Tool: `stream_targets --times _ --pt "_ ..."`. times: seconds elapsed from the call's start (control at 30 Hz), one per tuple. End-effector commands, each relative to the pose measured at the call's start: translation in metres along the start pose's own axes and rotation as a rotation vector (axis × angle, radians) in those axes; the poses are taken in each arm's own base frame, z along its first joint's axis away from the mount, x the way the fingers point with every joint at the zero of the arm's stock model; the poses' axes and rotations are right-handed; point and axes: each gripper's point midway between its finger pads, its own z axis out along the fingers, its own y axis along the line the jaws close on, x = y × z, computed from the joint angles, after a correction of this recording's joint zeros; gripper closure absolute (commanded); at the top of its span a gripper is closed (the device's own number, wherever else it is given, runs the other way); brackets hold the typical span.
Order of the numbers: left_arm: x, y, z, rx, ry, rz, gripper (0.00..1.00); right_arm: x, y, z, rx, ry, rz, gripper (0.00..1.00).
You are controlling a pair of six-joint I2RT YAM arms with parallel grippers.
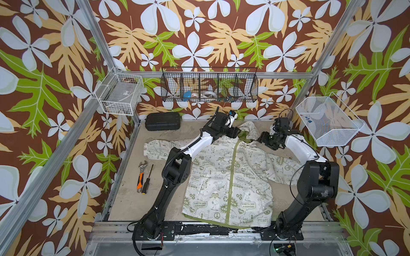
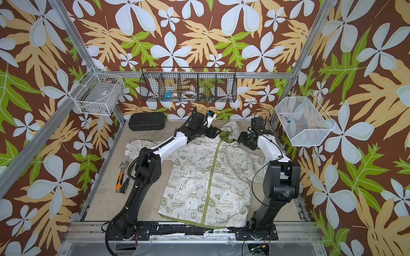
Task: Unzip the jacket
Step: Flatten out the jacket at the center of the board.
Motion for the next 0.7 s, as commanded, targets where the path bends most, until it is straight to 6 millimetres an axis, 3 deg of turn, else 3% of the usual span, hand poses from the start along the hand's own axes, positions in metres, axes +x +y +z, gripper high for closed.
stream_targets --times 0.0,0.13,0.27,0.37,0.47,0.67 --pt "0.006 -0.003 0.011 -0.017 0.011 0.032 0.27 -0.007 -0.002 0.011 0.020 0.044 -0.023 0.29" --pt "0.018 0.003 0.029 -0.078 0.007 0.024 0.26 -0.017 0.008 0.031 -0.012 0.054 -0.010 0.26" --pt "0.027 0.030 0.041 -0.197 -0.004 -0.027 0.31 -0.019 0.010 0.048 -0.008 0.065 -0.011 0.26" --pt "0.023 0.051 0.041 -0.274 -0.032 -0.074 0.46 -0.021 0.013 0.054 -0.022 0.058 -0.007 0.26" --pt "0.015 0.076 0.031 -0.340 -0.061 -0.156 0.70 -0.027 0.021 0.059 -0.056 0.045 -0.041 0.30" --pt "0.005 0.115 0.000 -0.382 -0.082 -0.252 0.91 -0.040 0.019 0.082 -0.038 0.050 -0.097 0.30"
